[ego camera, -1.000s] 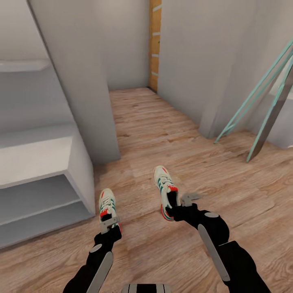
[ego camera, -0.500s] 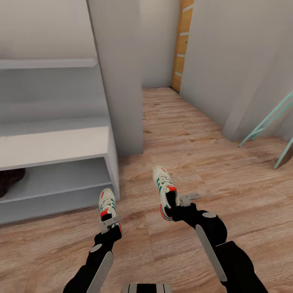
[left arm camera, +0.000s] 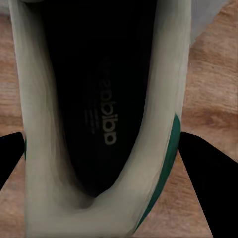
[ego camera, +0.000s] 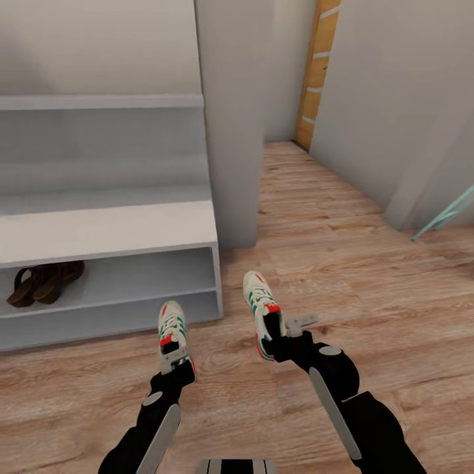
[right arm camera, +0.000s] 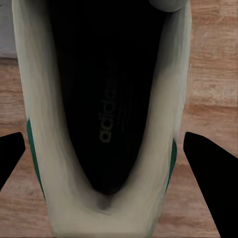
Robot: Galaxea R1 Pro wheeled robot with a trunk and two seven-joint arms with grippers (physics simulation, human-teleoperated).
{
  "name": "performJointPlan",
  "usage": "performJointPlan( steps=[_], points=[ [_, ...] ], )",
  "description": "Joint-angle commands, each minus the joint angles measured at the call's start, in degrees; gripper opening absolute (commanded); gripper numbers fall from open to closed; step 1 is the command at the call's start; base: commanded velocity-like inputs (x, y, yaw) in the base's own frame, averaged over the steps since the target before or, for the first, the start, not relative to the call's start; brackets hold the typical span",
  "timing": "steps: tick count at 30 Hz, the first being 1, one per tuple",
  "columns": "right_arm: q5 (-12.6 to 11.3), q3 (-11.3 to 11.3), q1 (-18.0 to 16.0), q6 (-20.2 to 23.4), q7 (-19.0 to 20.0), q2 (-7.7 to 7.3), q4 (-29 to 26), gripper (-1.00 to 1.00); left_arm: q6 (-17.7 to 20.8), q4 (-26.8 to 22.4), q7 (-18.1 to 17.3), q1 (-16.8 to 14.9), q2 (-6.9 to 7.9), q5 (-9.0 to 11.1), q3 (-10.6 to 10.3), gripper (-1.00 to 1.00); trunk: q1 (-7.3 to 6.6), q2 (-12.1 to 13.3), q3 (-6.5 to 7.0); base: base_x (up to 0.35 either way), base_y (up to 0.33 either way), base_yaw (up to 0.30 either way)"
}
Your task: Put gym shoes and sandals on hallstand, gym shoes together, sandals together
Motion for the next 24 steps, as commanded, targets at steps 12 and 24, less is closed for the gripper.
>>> performJointPlan(
  steps=[12,24],
  points=[
    [0.31,8.58,-0.22,0.67,-4.36,2.52,5.09,-1.0,12.82,-14.18,-0.13,1.37,0.87,0.15,0.84,-1.0,0.0,0.0,0.0,-0.001,0.322,0.001],
    [0.04,8.73,-7.11,0.89,-5.46,6.84,13.41,-1.0,27.29,-14.22,-0.34,-6.13,0.99,0.5,6.75,-1.0,0.0,0.0,0.0,0.08,0.317,0.0]
  ],
)
